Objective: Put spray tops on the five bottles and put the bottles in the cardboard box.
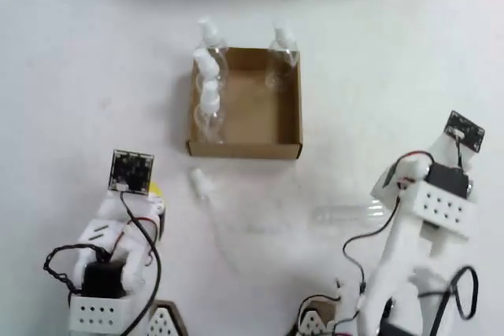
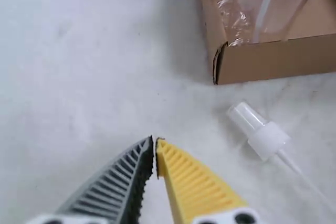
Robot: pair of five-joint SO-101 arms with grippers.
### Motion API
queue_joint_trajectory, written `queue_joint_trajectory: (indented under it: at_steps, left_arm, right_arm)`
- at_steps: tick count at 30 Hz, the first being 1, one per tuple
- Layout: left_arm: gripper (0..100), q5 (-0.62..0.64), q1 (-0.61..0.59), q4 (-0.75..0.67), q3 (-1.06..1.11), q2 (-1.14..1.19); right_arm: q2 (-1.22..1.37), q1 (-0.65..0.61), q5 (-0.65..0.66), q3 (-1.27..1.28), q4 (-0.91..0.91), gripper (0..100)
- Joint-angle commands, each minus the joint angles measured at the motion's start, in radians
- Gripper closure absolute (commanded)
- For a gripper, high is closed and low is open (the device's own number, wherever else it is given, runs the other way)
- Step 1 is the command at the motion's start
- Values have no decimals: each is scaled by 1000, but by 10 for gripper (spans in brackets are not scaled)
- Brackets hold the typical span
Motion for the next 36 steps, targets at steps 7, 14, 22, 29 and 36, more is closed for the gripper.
queue_joint_trajectory:
  at_steps: [7,14,22,29,36]
  left_arm:
    - [976,-9,-7,-8,0,-8]
    - [976,-9,-5,-8,0,-8]
    - [976,-9,-5,-8,0,-8]
    - [976,-9,-7,-8,0,-8]
    - [976,-9,-7,-8,0,-8]
  right_arm:
    - [259,-22,-84,-58,-130,797]
    - [298,-30,-86,-43,-162,797]
    - [311,-35,-64,-52,-156,767]
    - [288,-35,-6,-49,-117,745]
    - [366,-79,2,25,-194,748]
